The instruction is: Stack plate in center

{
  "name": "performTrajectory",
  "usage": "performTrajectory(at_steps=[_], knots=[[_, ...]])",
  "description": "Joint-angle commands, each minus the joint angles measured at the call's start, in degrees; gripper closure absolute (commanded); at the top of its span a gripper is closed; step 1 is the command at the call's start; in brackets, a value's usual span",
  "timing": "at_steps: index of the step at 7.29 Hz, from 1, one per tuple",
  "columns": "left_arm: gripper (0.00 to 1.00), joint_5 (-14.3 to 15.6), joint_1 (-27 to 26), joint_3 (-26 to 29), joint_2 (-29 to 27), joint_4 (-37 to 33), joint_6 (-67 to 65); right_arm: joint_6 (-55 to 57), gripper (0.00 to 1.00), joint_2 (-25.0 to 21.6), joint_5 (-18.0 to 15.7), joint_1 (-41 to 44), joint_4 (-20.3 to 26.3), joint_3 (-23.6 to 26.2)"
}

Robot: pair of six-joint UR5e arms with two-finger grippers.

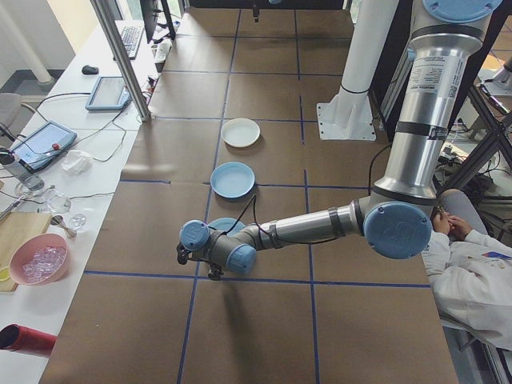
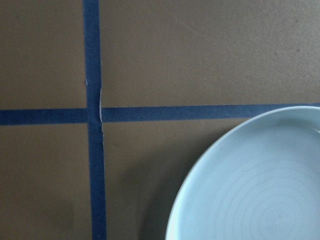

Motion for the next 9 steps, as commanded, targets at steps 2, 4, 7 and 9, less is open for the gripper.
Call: performTrajectory(at_steps=[2,4,7,9], knots=[[0.6,-0.1,0.5,0.8,0.0,-1.2,-0.2,0.0,0.0,0.0,0.0,0.0,0.0,0.0],[1.0,-0.6,0.5,0.7,0.1,-1.2,-0.2,0.0,0.0,0.0,0.0,-0.1,0.0,0.0],[1.0,-6.1,-0.4,-2.5,1.1,-1.3,0.2,0.0,0.0,0.0,0.0,0.0,0.0,0.0],[1.0,-10.0,-1.6,-4.8,1.2,-1.2,0.2,0.0,0.0,0.0,0.0,0.0,0.0,0.0]])
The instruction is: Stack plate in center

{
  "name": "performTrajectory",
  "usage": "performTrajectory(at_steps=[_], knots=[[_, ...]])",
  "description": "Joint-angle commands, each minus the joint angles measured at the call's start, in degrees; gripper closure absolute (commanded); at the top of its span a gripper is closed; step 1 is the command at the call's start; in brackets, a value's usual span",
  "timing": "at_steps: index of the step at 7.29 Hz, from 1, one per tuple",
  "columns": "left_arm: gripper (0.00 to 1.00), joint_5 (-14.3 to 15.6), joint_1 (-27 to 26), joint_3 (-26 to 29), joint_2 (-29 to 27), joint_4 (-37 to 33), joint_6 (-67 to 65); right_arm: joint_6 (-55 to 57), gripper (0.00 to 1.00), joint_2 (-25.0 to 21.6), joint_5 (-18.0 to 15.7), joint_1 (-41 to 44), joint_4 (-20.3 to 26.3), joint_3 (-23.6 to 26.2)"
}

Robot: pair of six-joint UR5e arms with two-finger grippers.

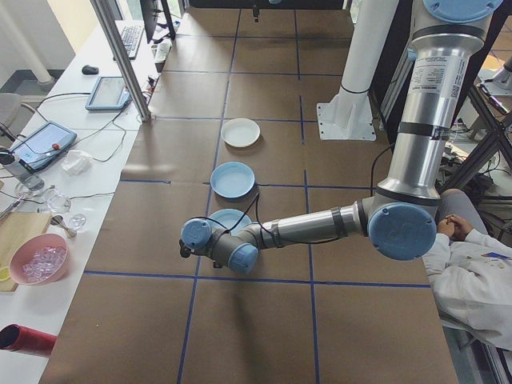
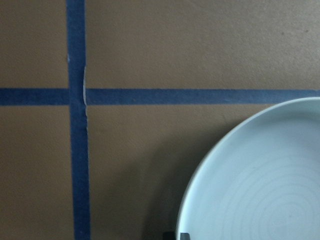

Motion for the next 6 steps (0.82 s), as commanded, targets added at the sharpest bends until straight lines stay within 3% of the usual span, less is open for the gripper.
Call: performTrajectory(at_steps=[1,6], knots=[[1.0,-5.7,-1.1,-2.0,0.0,-0.2,0.1,0.0,0.0,0.0,0.0,0.0,0.0,0.0],[1.0,-5.7,1.7,-3.1,-6.7,-0.1,-9.1,0.0,0.0,0.0,0.0,0.0,0.0,0.0]])
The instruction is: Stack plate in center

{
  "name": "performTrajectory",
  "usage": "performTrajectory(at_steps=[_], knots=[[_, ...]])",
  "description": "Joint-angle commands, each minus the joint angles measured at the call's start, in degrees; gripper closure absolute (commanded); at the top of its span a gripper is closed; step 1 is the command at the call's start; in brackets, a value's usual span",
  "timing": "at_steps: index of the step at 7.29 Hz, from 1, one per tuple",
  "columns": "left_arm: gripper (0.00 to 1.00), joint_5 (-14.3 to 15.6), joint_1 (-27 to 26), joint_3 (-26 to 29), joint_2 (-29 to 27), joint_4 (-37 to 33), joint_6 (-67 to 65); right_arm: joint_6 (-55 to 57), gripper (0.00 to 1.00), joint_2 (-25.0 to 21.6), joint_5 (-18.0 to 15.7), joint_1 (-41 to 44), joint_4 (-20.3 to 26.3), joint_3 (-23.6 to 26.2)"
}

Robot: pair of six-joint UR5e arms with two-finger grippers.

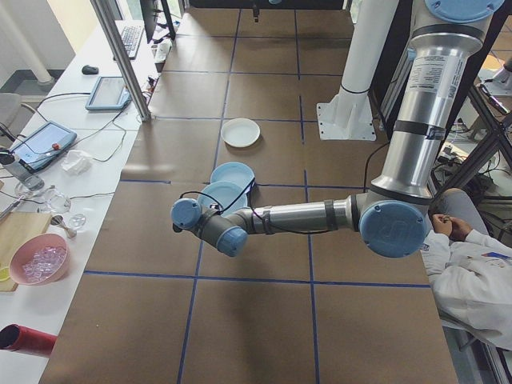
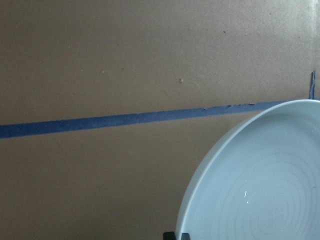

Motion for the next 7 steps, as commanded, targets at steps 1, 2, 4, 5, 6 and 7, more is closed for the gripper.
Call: performTrajectory(at_steps=[1,2,4,5,6,7], knots=[[1.0,1.2,3.9,-0.9,-3.3,0.0,-6.2,0.0,0.0,0.0,0.0,0.0,0.0,0.0],[1.0,2.4,5.6,-1.3,-4.7,0.0,-8.7,0.0,0.0,0.0,0.0,0.0,0.0,0.0],[1.0,3.0,8.2,-3.9,-4.9,0.6,-12.9,0.0,0.0,0.0,0.0,0.0,0.0,0.0],[1.0,4.4,11.0,-5.8,-5.9,0.5,-18.6,0.0,0.0,0.0,0.0,0.0,0.0,0.0],[1.0,7.0,11.7,-5.8,-5.9,0.4,-18.7,0.0,0.0,0.0,0.0,0.0,0.0,0.0],[1.0,7.8,12.0,-5.6,-5.8,0.7,-18.7,0.0,0.0,0.0,0.0,0.0,0.0,0.0]])
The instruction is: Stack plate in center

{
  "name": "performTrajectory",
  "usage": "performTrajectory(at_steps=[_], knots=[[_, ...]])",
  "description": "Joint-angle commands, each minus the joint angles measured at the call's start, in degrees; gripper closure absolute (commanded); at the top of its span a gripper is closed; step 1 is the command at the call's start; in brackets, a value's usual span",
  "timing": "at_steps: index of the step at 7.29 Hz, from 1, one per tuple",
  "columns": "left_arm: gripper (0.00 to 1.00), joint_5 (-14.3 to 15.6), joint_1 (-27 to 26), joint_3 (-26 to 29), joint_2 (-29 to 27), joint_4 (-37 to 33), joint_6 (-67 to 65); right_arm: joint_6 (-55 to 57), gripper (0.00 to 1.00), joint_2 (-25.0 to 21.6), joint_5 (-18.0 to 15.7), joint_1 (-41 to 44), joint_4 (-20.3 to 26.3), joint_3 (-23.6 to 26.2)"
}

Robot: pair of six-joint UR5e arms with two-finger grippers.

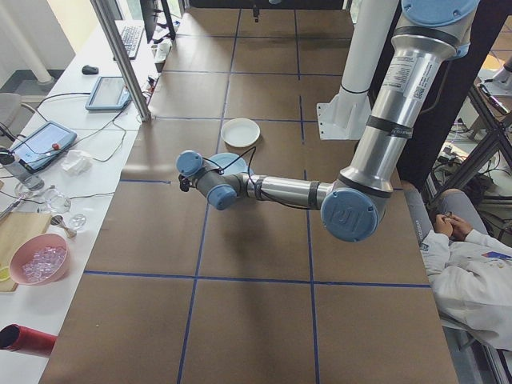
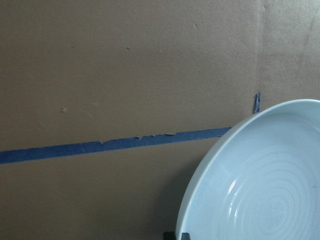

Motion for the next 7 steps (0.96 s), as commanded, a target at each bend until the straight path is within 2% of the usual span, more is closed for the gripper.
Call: performTrajectory(at_steps=[1,7], knots=[[1.0,3.4,1.2,0.0,-0.1,0.4,-0.8,0.0,0.0,0.0,0.0,0.0,0.0,0.0],[1.0,2.8,2.2,-0.9,0.3,0.5,-1.1,0.0,0.0,0.0,0.0,0.0,0.0,0.0]])
